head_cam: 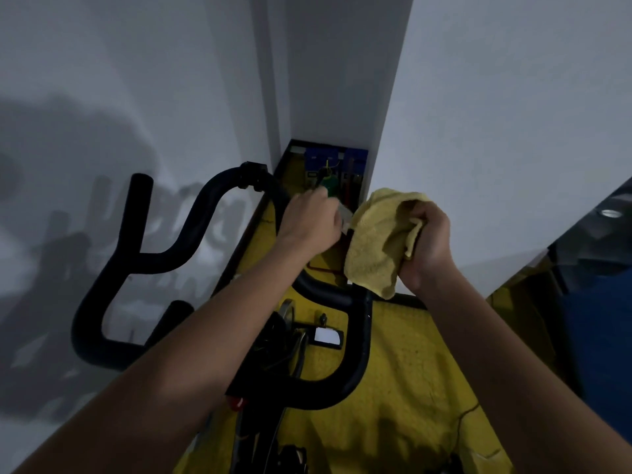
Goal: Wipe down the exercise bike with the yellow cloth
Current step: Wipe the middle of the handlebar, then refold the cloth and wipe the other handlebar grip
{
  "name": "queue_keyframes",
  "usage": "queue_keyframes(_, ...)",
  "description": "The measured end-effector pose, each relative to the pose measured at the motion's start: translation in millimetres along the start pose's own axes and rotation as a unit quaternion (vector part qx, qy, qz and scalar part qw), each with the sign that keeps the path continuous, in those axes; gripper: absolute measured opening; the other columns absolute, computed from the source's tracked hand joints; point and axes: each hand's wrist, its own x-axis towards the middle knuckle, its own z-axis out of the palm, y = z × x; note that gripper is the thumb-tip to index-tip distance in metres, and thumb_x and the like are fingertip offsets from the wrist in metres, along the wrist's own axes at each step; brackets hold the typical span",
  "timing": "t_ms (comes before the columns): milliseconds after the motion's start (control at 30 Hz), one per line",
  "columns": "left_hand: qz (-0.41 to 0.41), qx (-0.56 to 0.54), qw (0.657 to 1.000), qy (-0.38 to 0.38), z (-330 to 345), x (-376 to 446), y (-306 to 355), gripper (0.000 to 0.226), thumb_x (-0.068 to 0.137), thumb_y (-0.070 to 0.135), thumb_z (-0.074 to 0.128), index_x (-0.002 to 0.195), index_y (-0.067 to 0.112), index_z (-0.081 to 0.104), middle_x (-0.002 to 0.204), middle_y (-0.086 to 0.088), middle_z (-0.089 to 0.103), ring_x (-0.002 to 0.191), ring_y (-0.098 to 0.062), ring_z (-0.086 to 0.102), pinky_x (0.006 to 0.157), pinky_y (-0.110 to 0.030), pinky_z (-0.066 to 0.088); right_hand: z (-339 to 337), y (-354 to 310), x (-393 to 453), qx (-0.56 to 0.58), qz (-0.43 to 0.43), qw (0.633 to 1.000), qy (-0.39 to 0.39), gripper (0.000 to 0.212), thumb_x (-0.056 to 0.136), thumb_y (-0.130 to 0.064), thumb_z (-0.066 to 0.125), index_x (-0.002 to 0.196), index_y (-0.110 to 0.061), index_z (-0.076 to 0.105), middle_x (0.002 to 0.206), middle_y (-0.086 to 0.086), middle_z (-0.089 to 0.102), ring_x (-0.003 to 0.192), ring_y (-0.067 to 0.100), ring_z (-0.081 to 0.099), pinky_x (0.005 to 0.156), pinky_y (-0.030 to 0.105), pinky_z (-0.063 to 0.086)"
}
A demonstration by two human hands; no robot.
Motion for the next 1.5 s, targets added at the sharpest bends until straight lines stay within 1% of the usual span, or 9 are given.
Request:
queue_keyframes(100,0.004,-0.016,0.999,-0.036,4.8,-8.9,12.8,0.025,0.097,0.022,0.051,0.075,0.015,0.062,0.08,0.001,0.051,0.068,-0.018,0.051,0.051,-0.027,0.029,-9.7,-2.9,-9.6,0.021,-0.04,0.998,0.038,0.032,0.096,-0.025,0.035,0.092,-0.014,0.064,0.085,0.003,0.069,0.086,0.024,0.064,0.082,0.039,0.053)
queue_keyframes(367,0.091,0.169,0.974,-0.119,8.9,-35.8,-4.4,0.055,0.1,0.04,0.035,0.054,0.015,0.053,0.062,-0.001,0.057,0.068,-0.02,0.053,0.099,-0.037,0.037,-8.0,19.1,-5.9,-0.237,-0.093,0.957,0.139,0.031,0.106,-0.033,0.034,0.112,-0.013,0.058,0.098,0.003,0.059,0.079,0.01,0.051,0.066,0.029,0.041)
queue_keyframes(500,0.055,0.112,0.991,0.048,17.9,-51.2,-18.1,0.027,0.089,0.029,0.051,0.106,0.016,0.068,0.12,-0.006,0.055,0.116,-0.023,0.048,0.107,-0.043,0.034,7.1,62.7,7.2,-0.358,-0.061,0.93,0.049,0.059,0.1,-0.055,0.038,0.15,-0.024,0.032,0.135,0.01,0.05,0.112,0.027,0.052,0.097,0.046,0.044)
queue_keyframes(667,-0.213,-0.107,0.956,0.171,25.2,-57.8,-12.9,0.073,0.08,0.015,0.062,0.145,0.015,0.029,0.142,-0.016,0.031,0.128,-0.033,0.033,0.103,-0.037,0.037,7.5,79.8,16.4,-0.252,-0.05,0.962,0.098,0.073,0.099,-0.07,0.015,0.156,-0.027,0.029,0.151,0.01,0.043,0.134,0.031,0.044,0.114,0.053,0.035)
queue_keyframes(833,-0.247,-0.288,0.909,0.172,27.1,-54.6,-11.3,0.088,0.092,0.004,0.058,0.158,0.018,0.001,0.162,-0.012,0.02,0.138,-0.018,0.036,0.079,0.013,0.028,-2.5,88.6,18.1,-0.17,-0.079,0.971,0.151,0.023,0.107,-0.043,0.039,0.117,-0.027,0.052,0.117,-0.004,0.058,0.109,0.019,0.055,0.089,0.033,0.045)
queue_keyframes(1067,-0.273,-0.271,0.909,0.163,29.7,-56.1,-13.3,0.085,0.097,0.016,0.057,0.158,0.015,-0.001,0.159,-0.013,0.028,0.138,-0.024,0.042,0.099,-0.011,0.032,-2.0,98.2,29.7,-0.184,-0.147,0.952,0.197,0.035,0.085,-0.059,0.066,0.078,-0.029,0.049,0.099,0.007,0.062,0.088,0.015,0.057,0.074,0.031,0.047)
queue_keyframes(1233,-0.272,-0.263,0.912,0.158,28.4,-58.6,-6.8,0.08,0.098,0.019,0.055,0.158,0.011,0.004,0.16,-0.011,0.027,0.139,-0.022,0.041,0.095,-0.008,0.028,-5.0,99.7,33.7,-0.353,-0.137,0.902,0.206,0.068,0.077,-0.07,0.069,0.121,-0.023,0.045,0.115,-0.001,0.053,0.096,0.015,0.06,0.077,0.035,0.054)
queue_keyframes(1367,-0.277,-0.295,0.896,0.18,28.5,-55.0,-8.4,0.064,0.1,0.042,0.053,0.149,0.008,0.032,0.133,-0.009,0.058,0.117,-0.019,0.059,0.085,-0.012,0.044,3.3,93.1,39.9,-0.458,-0.107,0.863,0.182,0.063,0.085,-0.074,0.055,0.107,-0.015,0.059,0.094,0.001,0.064,0.081,0.019,0.065,0.066,0.033,0.053)
queue_keyframes(1500,-0.357,-0.355,0.846,0.178,33.8,-48.5,-13.7,0.037,0.098,0.046,0.054,0.093,0.009,0.058,0.07,0.005,0.057,0.062,-0.014,0.062,0.052,-0.025,0.046,-1.4,95.3,42.2,-0.437,-0.104,0.876,0.176,0.054,0.082,-0.069,0.062,0.097,-0.018,0.064,0.085,-0.001,0.068,0.076,0.017,0.066,0.065,0.032,0.055)
